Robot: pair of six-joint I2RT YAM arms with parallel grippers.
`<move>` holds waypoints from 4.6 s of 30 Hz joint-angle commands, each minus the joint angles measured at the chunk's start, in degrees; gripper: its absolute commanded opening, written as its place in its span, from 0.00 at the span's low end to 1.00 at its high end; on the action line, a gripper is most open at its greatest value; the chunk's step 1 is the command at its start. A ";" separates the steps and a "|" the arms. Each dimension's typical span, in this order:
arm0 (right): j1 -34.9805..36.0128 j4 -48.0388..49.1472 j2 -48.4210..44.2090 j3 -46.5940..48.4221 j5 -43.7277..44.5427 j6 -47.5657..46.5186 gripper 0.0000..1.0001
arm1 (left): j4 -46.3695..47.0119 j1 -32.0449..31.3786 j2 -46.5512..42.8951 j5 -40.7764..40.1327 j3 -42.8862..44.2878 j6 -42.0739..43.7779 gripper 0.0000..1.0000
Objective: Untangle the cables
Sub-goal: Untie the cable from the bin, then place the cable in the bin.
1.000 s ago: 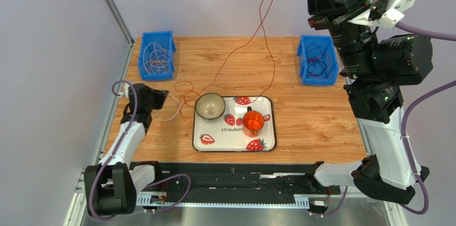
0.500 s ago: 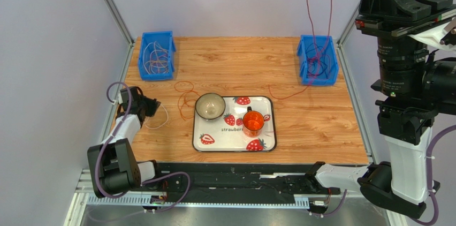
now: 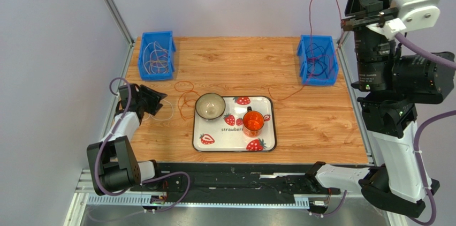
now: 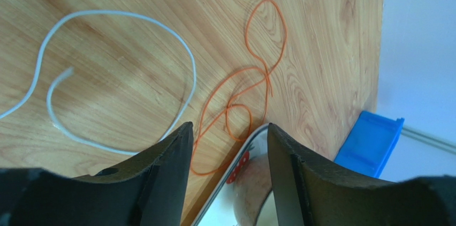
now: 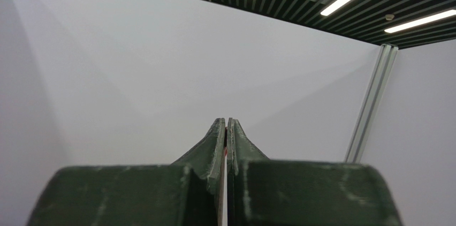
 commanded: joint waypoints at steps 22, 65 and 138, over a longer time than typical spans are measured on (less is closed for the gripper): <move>-28.87 -27.50 20.47 27.95 -13.51 26.95 0.00 | -37.73 0.18 -27.68 15.82 16.62 26.07 0.64; -60.35 5.71 41.66 37.44 -39.36 61.49 0.00 | -38.18 -3.07 -34.90 13.44 13.37 31.11 0.60; -61.23 30.67 45.54 6.54 -39.53 65.64 0.00 | -37.21 -5.53 -39.20 13.09 12.58 30.76 0.57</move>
